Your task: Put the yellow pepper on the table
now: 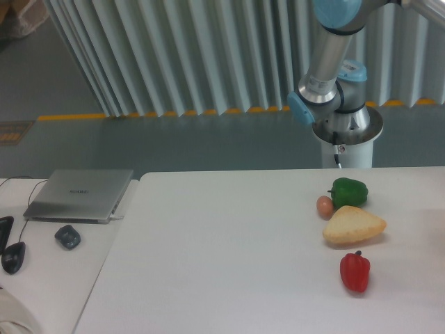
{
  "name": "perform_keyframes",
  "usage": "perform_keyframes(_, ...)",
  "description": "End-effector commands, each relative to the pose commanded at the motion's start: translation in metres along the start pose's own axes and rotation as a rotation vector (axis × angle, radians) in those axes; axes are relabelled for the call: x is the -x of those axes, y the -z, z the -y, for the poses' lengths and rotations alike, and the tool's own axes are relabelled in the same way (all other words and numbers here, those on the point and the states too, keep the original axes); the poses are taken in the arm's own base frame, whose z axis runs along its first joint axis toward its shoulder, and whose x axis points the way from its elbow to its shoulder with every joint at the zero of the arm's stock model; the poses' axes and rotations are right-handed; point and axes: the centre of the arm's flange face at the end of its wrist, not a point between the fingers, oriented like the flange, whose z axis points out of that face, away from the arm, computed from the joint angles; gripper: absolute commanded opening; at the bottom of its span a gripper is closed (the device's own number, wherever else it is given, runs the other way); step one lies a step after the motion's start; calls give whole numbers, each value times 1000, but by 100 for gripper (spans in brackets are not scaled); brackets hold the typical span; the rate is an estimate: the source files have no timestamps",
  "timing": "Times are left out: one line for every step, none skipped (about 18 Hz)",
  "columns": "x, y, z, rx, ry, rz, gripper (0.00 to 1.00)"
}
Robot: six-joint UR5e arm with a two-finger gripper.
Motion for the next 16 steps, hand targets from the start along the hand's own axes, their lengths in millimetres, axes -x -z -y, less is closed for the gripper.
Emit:
perform_keyframes(-2, -3, -5, 1, 7, -5, 100)
perform_keyframes(-1, -5, -6, -1, 10, -6, 100)
perform_keyframes(2, -11, -7, -2, 14, -10, 100)
perform_keyframes(4, -13, -8, 0, 16, -6, 100)
perform_keyframes(7, -14, -9, 3, 19, 5, 100)
perform_keyframes(8, -14, -9, 1, 28, 16, 100)
perform_keyframes(10, -15, -13, -17, 52, 28, 100)
perform_keyframes(13, -14, -15, -39, 71, 47, 100)
perform_keyframes(18, -16, -14, -57, 78, 60, 100)
perform_keyframes(20, -22, -16, -59, 79, 60, 100)
perform_keyframes(23, -25, -17, -52, 80, 76, 100)
perform_keyframes(25, -30, -21, -48, 86, 83, 100)
perform_keyframes(24, -32, -27, -47, 91, 83, 100)
perform_keyframes(25, -32, -30, -45, 90, 85, 100)
perform_keyframes(27, -34, -31, -43, 90, 86, 100)
perform_keyframes(29, -35, -31, -44, 90, 88, 100)
